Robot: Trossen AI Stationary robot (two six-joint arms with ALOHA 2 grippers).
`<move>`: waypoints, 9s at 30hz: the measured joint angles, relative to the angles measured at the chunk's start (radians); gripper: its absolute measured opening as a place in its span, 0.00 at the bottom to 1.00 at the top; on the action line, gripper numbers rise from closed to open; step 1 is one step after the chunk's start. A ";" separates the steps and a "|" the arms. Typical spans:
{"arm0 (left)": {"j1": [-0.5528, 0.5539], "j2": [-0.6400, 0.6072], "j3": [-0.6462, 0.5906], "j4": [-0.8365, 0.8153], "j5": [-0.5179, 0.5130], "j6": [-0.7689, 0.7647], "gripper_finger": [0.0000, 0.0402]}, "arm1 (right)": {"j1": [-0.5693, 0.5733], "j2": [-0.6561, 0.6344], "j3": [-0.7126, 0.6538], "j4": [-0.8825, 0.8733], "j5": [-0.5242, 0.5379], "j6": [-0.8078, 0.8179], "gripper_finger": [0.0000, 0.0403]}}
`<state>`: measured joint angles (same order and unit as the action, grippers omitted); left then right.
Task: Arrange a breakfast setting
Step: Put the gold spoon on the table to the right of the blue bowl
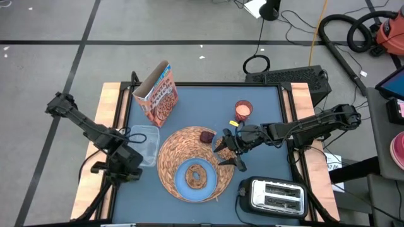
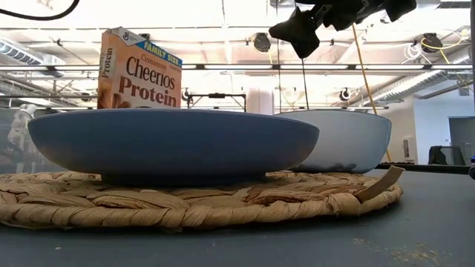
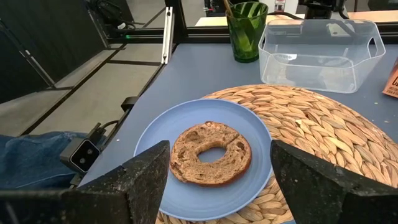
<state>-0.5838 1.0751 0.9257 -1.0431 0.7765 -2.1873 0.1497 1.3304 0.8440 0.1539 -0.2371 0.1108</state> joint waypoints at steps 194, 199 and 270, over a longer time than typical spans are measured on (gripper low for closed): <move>0.256 0.575 -0.001 1.128 -1.320 1.328 0.18 | -0.373 -0.514 0.000 -1.032 -0.001 0.092 0.05; 0.256 0.575 -0.001 1.127 -1.320 1.328 0.18 | -0.373 -0.442 -0.056 -0.994 -0.003 0.059 0.06; 0.256 0.575 0.000 1.122 -1.321 1.328 0.18 | -0.483 -0.394 -0.659 -0.029 0.029 -0.037 0.33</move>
<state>-0.3283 1.6497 0.9257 0.0792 -0.5445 -0.8596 -0.3336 0.9366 0.1848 0.1251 -0.2085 0.0734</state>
